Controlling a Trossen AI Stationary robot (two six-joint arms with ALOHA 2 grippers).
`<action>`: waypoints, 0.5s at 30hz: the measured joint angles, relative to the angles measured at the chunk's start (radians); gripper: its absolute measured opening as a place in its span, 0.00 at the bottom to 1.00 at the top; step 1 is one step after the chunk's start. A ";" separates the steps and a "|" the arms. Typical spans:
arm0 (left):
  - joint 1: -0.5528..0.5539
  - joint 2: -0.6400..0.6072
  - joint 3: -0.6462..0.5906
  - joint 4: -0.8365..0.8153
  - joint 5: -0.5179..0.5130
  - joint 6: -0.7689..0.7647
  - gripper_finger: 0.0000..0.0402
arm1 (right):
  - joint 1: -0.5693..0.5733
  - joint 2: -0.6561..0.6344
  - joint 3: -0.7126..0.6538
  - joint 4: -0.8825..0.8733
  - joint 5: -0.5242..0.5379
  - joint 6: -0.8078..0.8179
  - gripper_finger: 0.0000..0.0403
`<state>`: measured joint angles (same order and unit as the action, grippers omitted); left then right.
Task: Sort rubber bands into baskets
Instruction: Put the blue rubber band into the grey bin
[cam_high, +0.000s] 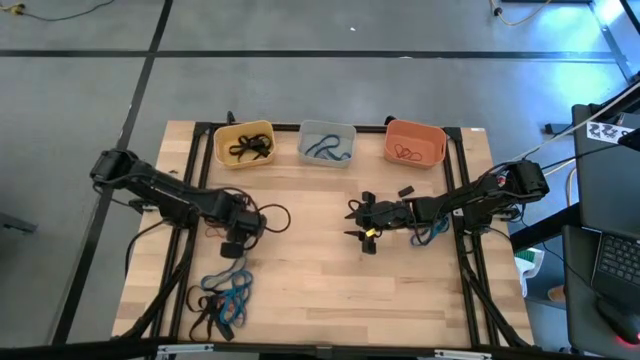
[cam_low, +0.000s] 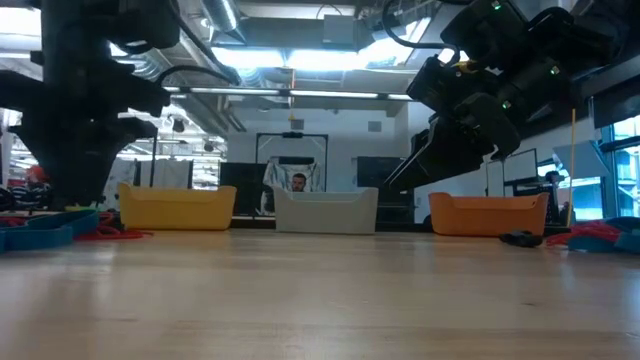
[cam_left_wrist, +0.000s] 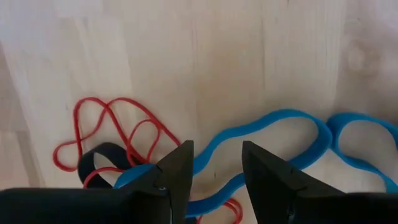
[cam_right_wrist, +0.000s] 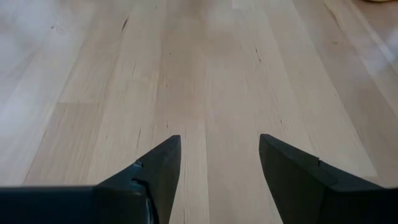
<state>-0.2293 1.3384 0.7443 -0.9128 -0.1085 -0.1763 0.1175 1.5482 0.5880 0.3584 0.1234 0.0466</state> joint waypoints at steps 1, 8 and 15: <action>-0.005 0.006 -0.001 0.000 0.000 0.000 0.33 | 0.000 0.000 0.000 0.000 0.000 0.000 0.54; -0.032 0.095 -0.001 0.001 0.000 0.000 0.33 | 0.000 0.000 0.000 -0.001 0.000 0.000 0.54; -0.028 0.197 -0.001 0.007 -0.020 -0.007 0.33 | 0.000 0.000 0.000 -0.001 0.000 0.000 0.54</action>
<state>-0.2576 1.5354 0.7433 -0.9061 -0.1287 -0.1834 0.1174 1.5482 0.5880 0.3576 0.1234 0.0463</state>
